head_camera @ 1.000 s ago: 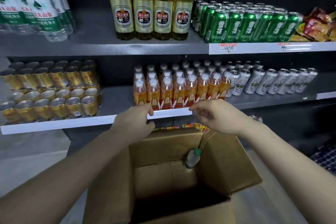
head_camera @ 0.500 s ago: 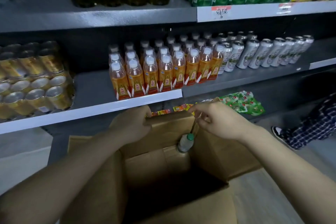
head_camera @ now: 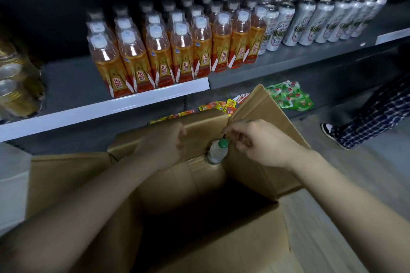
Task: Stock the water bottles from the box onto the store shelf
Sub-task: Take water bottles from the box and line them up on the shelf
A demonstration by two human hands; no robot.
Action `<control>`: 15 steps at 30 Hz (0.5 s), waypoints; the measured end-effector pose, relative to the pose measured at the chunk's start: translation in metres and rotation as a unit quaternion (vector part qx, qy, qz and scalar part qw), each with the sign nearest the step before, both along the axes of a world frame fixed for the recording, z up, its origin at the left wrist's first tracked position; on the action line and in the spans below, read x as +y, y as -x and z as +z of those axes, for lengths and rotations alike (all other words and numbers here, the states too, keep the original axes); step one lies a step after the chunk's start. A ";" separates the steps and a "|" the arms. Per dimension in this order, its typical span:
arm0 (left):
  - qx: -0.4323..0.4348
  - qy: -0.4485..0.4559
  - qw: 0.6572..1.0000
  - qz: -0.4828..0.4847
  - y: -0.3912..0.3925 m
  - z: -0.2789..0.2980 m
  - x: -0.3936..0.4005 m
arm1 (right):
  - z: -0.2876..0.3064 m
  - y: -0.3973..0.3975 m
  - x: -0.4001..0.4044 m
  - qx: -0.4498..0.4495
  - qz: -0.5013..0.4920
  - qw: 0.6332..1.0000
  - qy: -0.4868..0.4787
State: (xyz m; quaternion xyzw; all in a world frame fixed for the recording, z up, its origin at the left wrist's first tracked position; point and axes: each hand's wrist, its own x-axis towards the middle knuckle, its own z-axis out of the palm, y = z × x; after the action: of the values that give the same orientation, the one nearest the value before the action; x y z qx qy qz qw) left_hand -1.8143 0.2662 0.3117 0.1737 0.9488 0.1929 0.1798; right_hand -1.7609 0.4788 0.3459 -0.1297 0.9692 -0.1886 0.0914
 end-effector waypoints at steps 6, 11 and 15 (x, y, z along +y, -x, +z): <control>-0.008 -0.023 1.000 0.004 0.009 -0.043 0.012 | -0.036 -0.005 0.001 -0.004 0.000 1.000 0.027; -0.021 -0.020 1.000 0.003 0.016 -0.085 0.021 | -0.072 -0.006 0.000 -0.020 0.003 0.999 0.036; -0.034 -0.005 0.999 -0.014 0.022 -0.113 0.029 | -0.101 -0.002 0.003 -0.030 0.005 0.999 0.025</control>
State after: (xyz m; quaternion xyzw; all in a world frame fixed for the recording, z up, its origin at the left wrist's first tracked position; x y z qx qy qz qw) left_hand -1.8364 0.2952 0.1985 0.1816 0.9385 0.2009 0.2141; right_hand -1.7593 0.4817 0.2453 -0.1313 0.9603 -0.2156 0.1184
